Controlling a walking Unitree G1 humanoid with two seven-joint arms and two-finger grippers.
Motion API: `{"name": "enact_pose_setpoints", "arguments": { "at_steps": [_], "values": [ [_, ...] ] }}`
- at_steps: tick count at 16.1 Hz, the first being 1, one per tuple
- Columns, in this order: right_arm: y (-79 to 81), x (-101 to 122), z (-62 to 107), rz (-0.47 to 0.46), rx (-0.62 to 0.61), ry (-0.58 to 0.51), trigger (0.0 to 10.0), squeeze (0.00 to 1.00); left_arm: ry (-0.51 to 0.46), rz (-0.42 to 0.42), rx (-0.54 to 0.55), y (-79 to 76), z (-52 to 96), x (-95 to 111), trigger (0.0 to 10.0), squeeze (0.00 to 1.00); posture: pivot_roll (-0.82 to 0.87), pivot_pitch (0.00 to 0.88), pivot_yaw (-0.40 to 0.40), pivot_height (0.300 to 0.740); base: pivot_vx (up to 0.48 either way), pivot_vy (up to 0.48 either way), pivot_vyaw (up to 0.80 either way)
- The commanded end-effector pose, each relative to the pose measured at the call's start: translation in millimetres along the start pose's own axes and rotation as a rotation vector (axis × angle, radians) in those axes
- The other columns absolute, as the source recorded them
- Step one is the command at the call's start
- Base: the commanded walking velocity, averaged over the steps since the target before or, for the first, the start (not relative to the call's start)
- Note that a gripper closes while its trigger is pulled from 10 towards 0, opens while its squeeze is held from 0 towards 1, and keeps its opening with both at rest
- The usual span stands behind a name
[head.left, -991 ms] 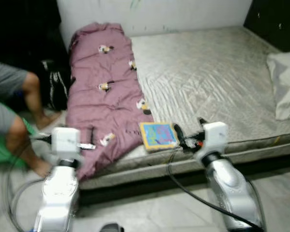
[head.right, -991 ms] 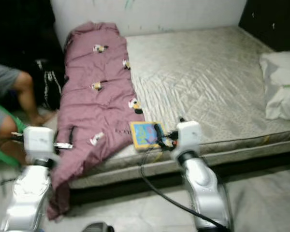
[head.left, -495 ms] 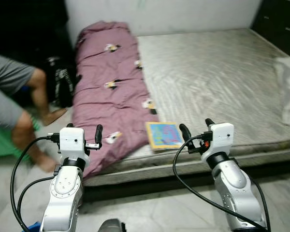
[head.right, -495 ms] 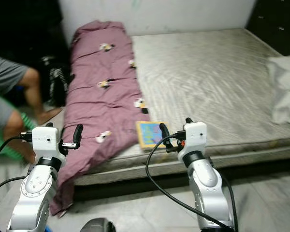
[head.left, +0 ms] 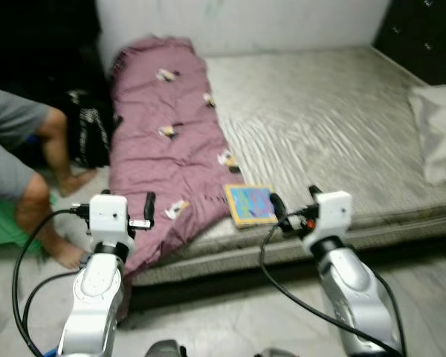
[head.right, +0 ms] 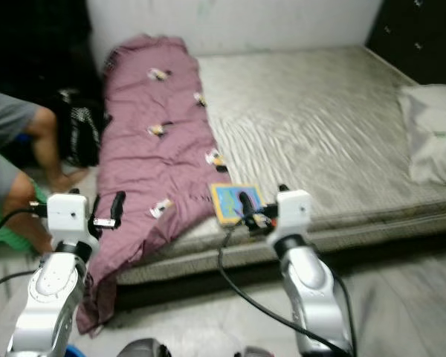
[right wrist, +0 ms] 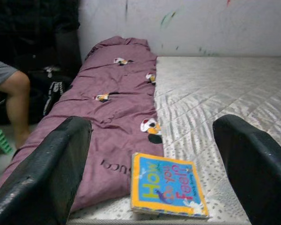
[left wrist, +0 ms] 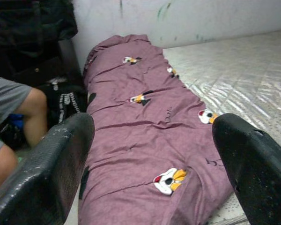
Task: Clean up the room
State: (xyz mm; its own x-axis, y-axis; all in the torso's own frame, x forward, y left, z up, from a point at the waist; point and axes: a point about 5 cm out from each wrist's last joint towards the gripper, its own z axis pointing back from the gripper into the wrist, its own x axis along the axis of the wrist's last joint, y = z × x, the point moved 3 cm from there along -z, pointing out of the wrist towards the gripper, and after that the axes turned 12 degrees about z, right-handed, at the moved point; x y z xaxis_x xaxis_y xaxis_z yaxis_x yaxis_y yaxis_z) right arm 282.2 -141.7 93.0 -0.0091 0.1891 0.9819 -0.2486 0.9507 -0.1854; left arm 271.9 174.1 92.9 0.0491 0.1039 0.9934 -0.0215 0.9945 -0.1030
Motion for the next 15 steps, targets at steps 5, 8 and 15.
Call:
{"name": "enact_pose_setpoints", "arguments": {
  "at_steps": [5, 8, 15],
  "values": [
    [0.2, 3.6, -1.0, 0.019, 0.010, -0.019, 10.0, 0.00, -0.011, -0.001, -0.018, -1.7, -0.7, 3.1, 10.0, 0.00, -0.03, 0.000, 0.006, 0.740, 0.000, 0.000, 0.80],
    [0.1, 2.8, -0.4, 0.020, 0.007, -0.016, 10.0, 0.00, -0.010, -0.003, -0.023, -2.3, -0.5, 3.0, 10.0, 0.00, -0.03, 0.000, 0.008, 0.740, 0.000, 0.000, 0.78],
    [-12.1, 1.2, 1.1, 0.012, -0.104, -0.017, 10.0, 0.00, -0.002, 0.023, -0.101, -11.7, 3.1, 1.2, 10.0, 0.00, -0.03, 0.000, 0.025, 0.740, 0.000, 0.000, 0.22]
  ]
}}
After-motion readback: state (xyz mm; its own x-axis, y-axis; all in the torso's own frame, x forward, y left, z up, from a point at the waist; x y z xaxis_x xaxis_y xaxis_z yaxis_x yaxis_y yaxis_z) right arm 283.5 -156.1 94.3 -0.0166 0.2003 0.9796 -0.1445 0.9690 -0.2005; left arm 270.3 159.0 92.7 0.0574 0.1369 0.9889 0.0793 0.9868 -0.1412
